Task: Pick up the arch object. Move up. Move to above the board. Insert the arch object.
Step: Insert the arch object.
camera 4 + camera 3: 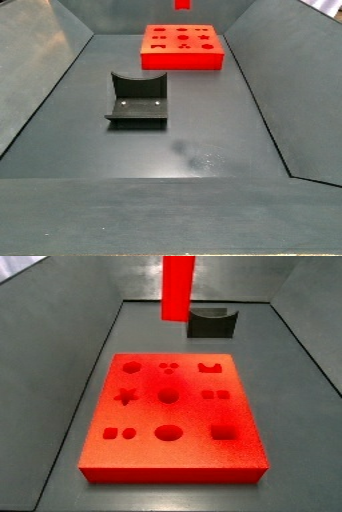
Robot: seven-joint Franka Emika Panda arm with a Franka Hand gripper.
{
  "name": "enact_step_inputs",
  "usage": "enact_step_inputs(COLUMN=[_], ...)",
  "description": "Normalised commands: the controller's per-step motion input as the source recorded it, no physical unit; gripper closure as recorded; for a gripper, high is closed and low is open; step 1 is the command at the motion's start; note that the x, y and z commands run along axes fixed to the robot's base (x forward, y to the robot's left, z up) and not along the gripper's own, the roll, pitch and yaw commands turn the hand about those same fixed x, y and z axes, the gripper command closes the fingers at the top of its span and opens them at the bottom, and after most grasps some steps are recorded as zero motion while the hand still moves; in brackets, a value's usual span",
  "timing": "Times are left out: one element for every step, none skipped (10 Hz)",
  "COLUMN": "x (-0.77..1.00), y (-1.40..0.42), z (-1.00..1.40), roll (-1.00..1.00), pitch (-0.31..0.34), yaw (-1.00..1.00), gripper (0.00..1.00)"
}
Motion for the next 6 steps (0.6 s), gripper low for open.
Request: enact_step_inputs(x=[1.0,1.0,1.0,1.0,1.0,1.0], y=[-0.04,-0.04,-0.03,-0.02,0.0,0.0], z=[-0.52,-0.5,-0.45,-0.41,-0.34,-0.19], roll=[0.0,0.0,0.0,0.0,0.0,0.1], pitch=[0.0,-0.004,-0.009,-0.011,0.0,0.0], yaw=[-0.02,-0.01,0.0,0.0,0.0,0.0], gripper=[1.0,1.0,1.0,1.0,1.0,1.0])
